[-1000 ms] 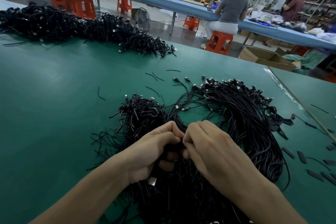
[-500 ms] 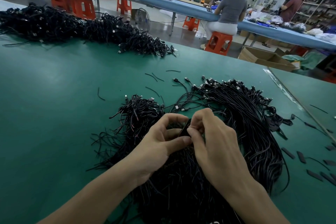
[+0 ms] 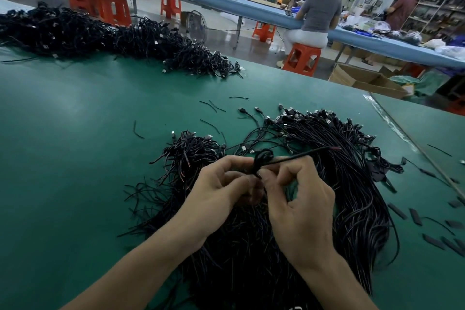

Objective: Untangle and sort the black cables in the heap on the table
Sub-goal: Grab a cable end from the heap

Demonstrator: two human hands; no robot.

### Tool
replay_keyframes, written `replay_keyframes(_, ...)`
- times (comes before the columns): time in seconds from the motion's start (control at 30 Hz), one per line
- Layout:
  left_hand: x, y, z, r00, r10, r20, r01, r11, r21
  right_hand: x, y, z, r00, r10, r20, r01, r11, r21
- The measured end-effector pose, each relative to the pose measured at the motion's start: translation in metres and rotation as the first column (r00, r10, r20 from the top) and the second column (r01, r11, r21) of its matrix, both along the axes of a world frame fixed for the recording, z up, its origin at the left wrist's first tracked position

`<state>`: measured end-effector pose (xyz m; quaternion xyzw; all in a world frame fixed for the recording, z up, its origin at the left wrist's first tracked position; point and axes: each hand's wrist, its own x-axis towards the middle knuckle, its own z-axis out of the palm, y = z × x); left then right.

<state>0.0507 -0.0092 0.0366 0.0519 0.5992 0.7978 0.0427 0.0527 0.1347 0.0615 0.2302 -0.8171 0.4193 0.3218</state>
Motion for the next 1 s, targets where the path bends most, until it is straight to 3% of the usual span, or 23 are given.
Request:
replay_keyframes(0.13,0.001,0.003,0.012,0.998,-0.017,0.064,0.000,0.967,0.256,0.009,-0.011,-0.010,0.967,0.161,0.200,-0.100,0.953,-0.285)
replay_keyframes(0.27,0.004,0.004,0.023,1.000,-0.004,-0.022,0.010,0.963,0.268,0.009,-0.010,-0.010,0.905,0.189,0.382,-0.059,0.943,-0.328)
replay_keyframes(0.33,0.005,0.004,0.021,0.996,0.035,-0.078,-0.017,0.975,0.221,0.005,-0.006,-0.008,0.885,0.198,0.421,-0.051,0.941,-0.334)
replay_keyframes(0.5,0.006,0.003,0.018,0.942,0.076,-0.326,-0.106,0.992,-0.074,-0.004,0.001,0.000,0.861,0.286,0.420,-0.102,0.907,-0.409)
replay_keyframes(0.63,0.005,-0.001,0.006,0.895,0.169,-0.412,-0.337,0.862,-0.378,-0.008,0.006,0.005,0.910,0.194,0.367,-0.054,0.932,-0.358)
replay_keyframes(0.73,0.005,0.000,0.002,0.907,0.236,-0.348,-0.359,0.866,-0.347,-0.005,0.004,0.007,0.923,0.184,0.338,-0.059,0.935,-0.349)
replay_keyframes(0.87,0.004,0.002,0.003,0.960,0.194,-0.202,-0.248,0.924,-0.290,-0.002,0.003,0.008,0.886,0.317,0.338,-0.151,0.887,-0.437)
replay_keyframes(1.0,0.002,0.001,0.008,0.964,0.173,-0.205,-0.206,0.967,-0.152,-0.001,0.005,0.004,0.830,0.374,0.414,-0.189,0.887,-0.422)
